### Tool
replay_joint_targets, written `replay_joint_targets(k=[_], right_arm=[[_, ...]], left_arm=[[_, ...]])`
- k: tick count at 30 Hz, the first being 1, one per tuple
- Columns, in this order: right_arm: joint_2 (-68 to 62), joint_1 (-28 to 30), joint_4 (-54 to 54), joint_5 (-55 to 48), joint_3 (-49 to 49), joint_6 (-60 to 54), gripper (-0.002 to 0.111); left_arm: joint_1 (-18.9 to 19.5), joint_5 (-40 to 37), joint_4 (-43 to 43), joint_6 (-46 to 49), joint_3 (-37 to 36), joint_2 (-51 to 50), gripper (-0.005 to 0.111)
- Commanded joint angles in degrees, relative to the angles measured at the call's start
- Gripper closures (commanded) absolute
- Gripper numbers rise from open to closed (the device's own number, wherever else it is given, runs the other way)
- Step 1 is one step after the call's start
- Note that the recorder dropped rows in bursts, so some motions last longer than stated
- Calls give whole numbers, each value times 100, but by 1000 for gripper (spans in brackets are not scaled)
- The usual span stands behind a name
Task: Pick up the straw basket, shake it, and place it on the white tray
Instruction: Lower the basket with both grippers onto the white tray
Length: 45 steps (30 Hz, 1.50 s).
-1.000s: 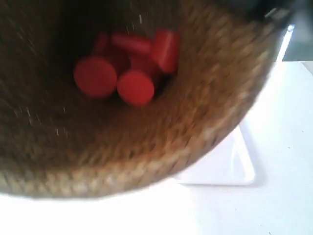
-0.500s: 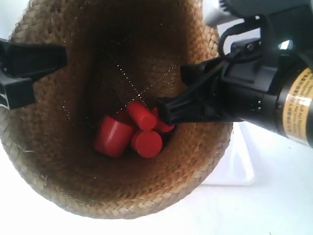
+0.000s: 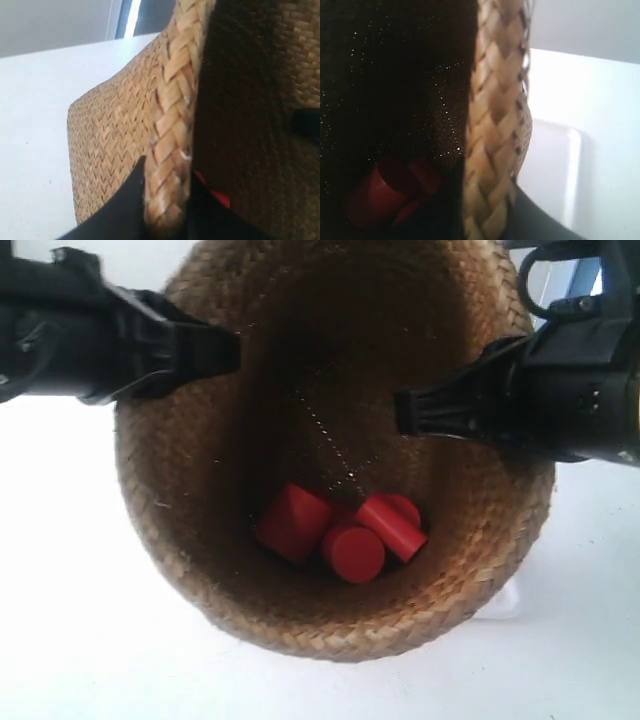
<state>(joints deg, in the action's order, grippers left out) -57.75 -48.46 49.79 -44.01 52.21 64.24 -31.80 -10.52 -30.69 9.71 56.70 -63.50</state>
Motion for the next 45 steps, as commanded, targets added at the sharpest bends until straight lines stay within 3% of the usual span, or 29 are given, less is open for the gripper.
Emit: replay_joint_targets(k=[1, 6, 10, 18, 24, 29, 36, 45], right_arm=[[34, 683, -822, 129, 338, -1705, 108], [22, 1451, -2031, -82, 550, -3587, 108], [-134, 1965, -3060, -842, 908, -4661, 108], [-1171, 3228, -4661, -2595, 1763, -6669, 108], [-1815, 4012, -5775, -2595, 2282, -6909, 108], [-2068, 4069, -5618, -2595, 2736, -6896, 108], [-2712, 4129, -5716, -2595, 3046, -6848, 108], [-2850, 4414, -5722, -2595, 3045, -6848, 108]], left_arm=[[-85, -1256, 475, -854, 1033, -880, 107], [-85, -2213, 987, -1349, 1851, -1549, 107], [-85, -2789, 1116, -1645, 2350, -1827, 107], [-85, -2847, 1264, -1749, 2665, -1893, 107], [-85, -2902, 1715, -2456, 2665, -2185, 107], [-85, -2165, 1708, -3030, 2665, -2341, 107], [-85, -2119, 1913, -3073, 2674, -2678, 107], [-85, -3175, 2185, -3094, 3258, -3257, 107]])
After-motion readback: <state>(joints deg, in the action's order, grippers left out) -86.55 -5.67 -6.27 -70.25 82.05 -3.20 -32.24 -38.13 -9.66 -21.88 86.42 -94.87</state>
